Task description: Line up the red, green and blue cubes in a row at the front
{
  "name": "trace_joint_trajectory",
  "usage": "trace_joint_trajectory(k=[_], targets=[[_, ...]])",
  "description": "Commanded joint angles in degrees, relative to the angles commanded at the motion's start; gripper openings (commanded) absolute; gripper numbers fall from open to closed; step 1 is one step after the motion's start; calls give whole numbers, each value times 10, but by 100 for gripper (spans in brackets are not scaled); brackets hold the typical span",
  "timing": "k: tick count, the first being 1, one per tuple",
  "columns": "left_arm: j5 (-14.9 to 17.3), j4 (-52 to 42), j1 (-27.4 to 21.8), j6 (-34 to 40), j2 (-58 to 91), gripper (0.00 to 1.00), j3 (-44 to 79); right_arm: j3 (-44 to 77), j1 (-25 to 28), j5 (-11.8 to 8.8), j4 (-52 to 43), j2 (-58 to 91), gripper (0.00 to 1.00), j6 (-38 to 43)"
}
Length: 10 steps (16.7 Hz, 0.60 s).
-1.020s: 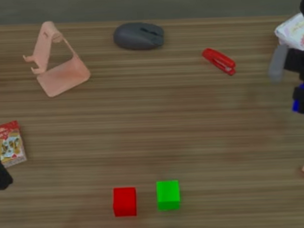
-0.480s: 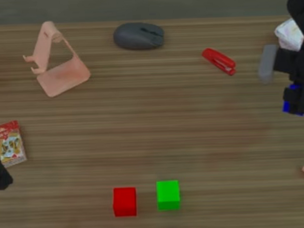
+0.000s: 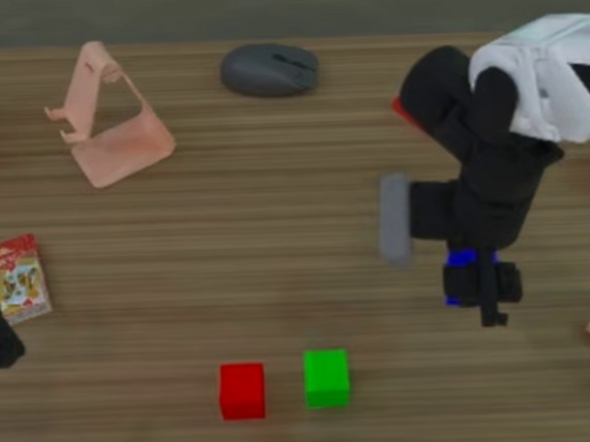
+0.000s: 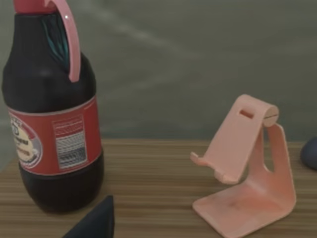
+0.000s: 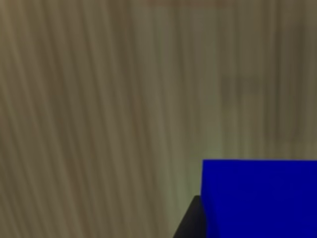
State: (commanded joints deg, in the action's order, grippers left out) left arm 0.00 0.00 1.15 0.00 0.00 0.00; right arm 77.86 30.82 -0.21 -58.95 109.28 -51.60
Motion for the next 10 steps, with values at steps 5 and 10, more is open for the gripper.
trace_joint_trajectory(k=[5, 10], targets=[[0, 0, 0, 0, 0, 100, 0, -66, 110, 0, 11, -58, 0, 38], [0, 0, 0, 0, 0, 100, 0, -68, 113, -1, 10, -59, 0, 41]])
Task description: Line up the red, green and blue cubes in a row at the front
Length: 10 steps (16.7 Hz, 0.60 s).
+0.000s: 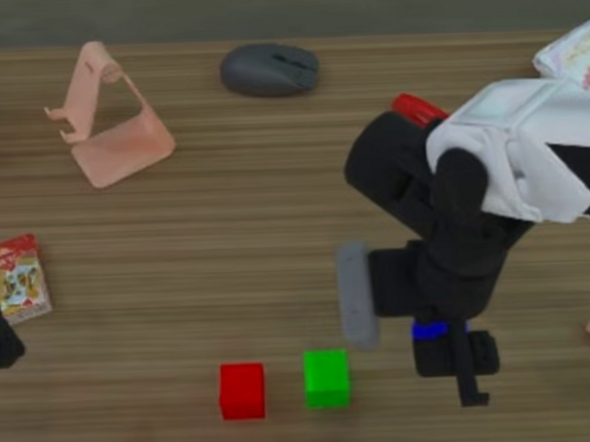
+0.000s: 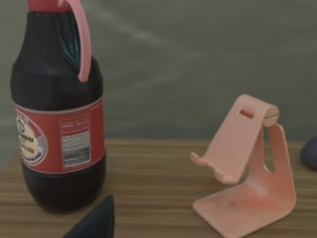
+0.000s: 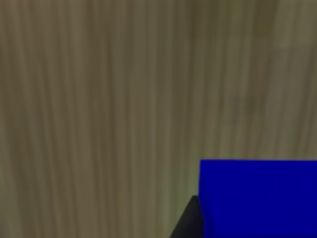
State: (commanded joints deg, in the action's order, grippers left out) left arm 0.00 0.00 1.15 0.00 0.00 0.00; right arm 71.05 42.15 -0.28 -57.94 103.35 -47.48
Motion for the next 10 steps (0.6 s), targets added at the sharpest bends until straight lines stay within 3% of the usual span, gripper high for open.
trace_joint_trajectory(k=[10], targets=[[0, 0, 0, 0, 0, 100, 0, -89, 2, 1, 154, 62, 0, 1]])
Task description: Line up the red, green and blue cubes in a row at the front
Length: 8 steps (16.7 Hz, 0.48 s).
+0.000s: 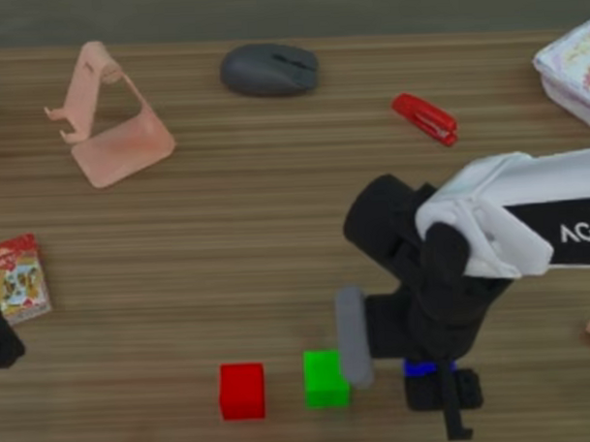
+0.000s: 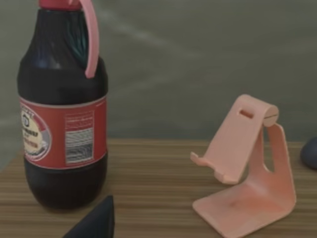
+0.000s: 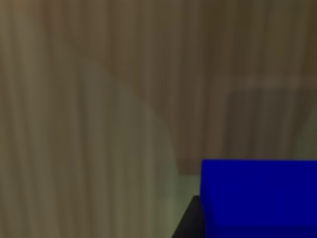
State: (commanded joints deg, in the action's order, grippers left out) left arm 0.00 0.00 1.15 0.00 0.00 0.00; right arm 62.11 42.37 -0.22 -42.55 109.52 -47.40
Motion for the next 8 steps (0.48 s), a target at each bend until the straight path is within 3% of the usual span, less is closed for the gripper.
trace_joint_trajectory(k=[4, 8], targets=[[0, 0, 0, 0, 0, 100, 0, -2, 0, 0, 3, 2, 0, 0], [0, 0, 0, 0, 0, 100, 0, -2, 0, 0, 3, 2, 30, 0]])
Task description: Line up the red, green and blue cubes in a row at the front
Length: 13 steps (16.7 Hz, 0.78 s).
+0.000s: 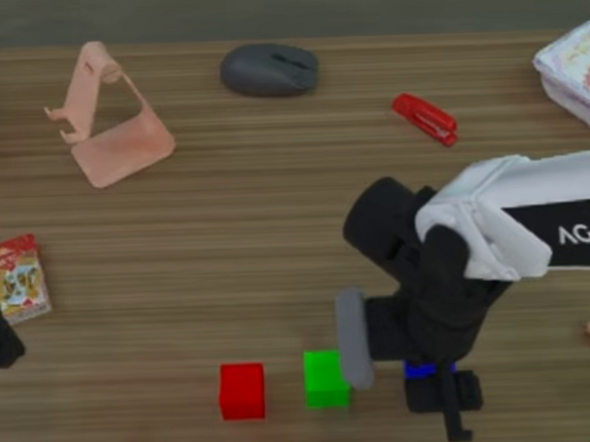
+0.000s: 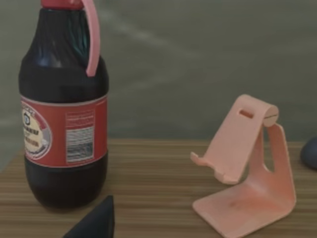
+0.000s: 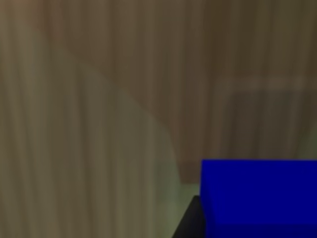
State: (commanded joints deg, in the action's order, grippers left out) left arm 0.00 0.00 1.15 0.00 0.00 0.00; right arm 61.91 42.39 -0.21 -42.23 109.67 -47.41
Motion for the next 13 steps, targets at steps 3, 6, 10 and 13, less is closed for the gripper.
trace_joint_trajectory(k=[3, 6, 10, 13], targets=[[0, 0, 0, 0, 0, 100, 0, 0, 0, 0, 0, 0, 53, 0], [0, 0, 0, 0, 0, 100, 0, 0, 0, 0, 0, 0, 75, 0], [0, 0, 0, 0, 0, 100, 0, 0, 0, 0, 0, 0, 100, 0], [0, 0, 0, 0, 0, 100, 0, 0, 0, 0, 0, 0, 100, 0]])
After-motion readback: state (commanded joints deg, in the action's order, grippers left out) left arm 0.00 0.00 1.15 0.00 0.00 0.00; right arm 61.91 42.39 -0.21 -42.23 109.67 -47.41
